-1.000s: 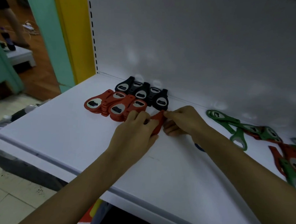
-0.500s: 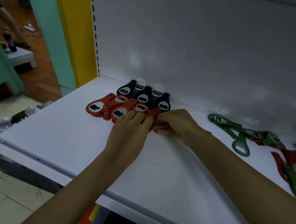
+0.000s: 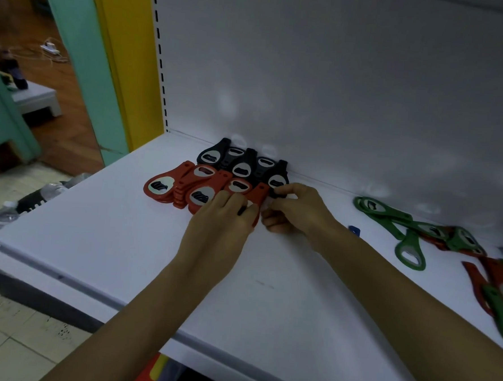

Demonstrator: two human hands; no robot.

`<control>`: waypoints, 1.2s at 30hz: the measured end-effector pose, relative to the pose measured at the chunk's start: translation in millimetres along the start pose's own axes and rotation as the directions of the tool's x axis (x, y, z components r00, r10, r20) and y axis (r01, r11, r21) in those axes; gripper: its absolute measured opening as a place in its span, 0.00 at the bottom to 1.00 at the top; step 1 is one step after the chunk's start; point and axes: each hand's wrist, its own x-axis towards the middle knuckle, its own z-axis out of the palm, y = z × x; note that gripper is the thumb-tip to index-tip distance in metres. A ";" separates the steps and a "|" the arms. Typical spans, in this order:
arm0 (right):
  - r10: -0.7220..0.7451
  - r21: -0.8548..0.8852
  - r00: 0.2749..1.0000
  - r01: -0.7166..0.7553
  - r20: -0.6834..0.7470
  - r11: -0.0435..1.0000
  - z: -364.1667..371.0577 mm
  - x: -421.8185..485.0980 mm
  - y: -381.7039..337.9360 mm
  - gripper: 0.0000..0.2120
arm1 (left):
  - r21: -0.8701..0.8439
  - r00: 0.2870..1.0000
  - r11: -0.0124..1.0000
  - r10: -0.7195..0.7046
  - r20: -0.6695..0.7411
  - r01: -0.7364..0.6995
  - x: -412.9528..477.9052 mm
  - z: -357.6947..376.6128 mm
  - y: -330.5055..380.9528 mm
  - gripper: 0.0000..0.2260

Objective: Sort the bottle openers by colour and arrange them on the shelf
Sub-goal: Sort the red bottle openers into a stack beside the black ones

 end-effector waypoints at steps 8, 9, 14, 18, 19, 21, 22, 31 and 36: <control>-0.024 -0.176 0.998 0.033 0.053 0.984 -1.0 8.3 -6.9 0.12 | -0.046 1.000 0.999 -0.016 0.016 0.017 -1.8 -0.7 0.1 0.10; -0.022 -0.184 0.998 0.032 0.059 0.982 -0.3 8.8 -7.2 0.11 | -0.045 1.000 0.999 -0.017 0.017 0.017 -1.7 -0.6 0.1 0.10; -0.023 -0.188 0.998 0.034 0.059 0.982 -0.8 10.3 -6.1 0.10 | -0.048 0.999 0.999 -0.025 0.033 0.026 -1.3 0.4 -0.2 0.10; -0.035 -0.173 0.999 0.041 0.040 0.984 -0.9 10.3 -1.9 0.09 | -0.046 0.999 0.999 -0.023 0.032 0.024 -1.7 1.9 -1.1 0.10; -0.037 -0.179 0.999 0.043 0.036 0.983 -0.5 10.4 -0.9 0.09 | -0.039 0.999 0.999 -0.019 0.035 0.020 -2.2 2.0 -1.2 0.09; -0.042 -0.200 0.998 0.050 0.043 0.978 -0.4 10.2 -1.0 0.09 | -0.017 0.999 1.000 -0.002 0.045 0.003 -1.9 1.5 -1.3 0.08; -0.045 -0.208 0.998 0.054 0.048 0.977 -0.7 9.9 -1.5 0.09 | -0.002 0.999 1.000 0.009 0.051 -0.009 -1.8 0.7 -1.1 0.07; -0.443 -0.676 0.890 0.262 -0.106 0.689 -56.3 -31.7 22.8 0.03 | 0.017 0.990 0.992 0.126 0.065 -0.127 11.8 -7.6 34.8 0.23; -0.490 -0.761 0.851 0.190 -0.187 0.620 -90.6 -62.0 44.0 0.05 | -0.181 0.965 0.952 0.258 0.036 -0.248 21.6 2.9 73.3 0.21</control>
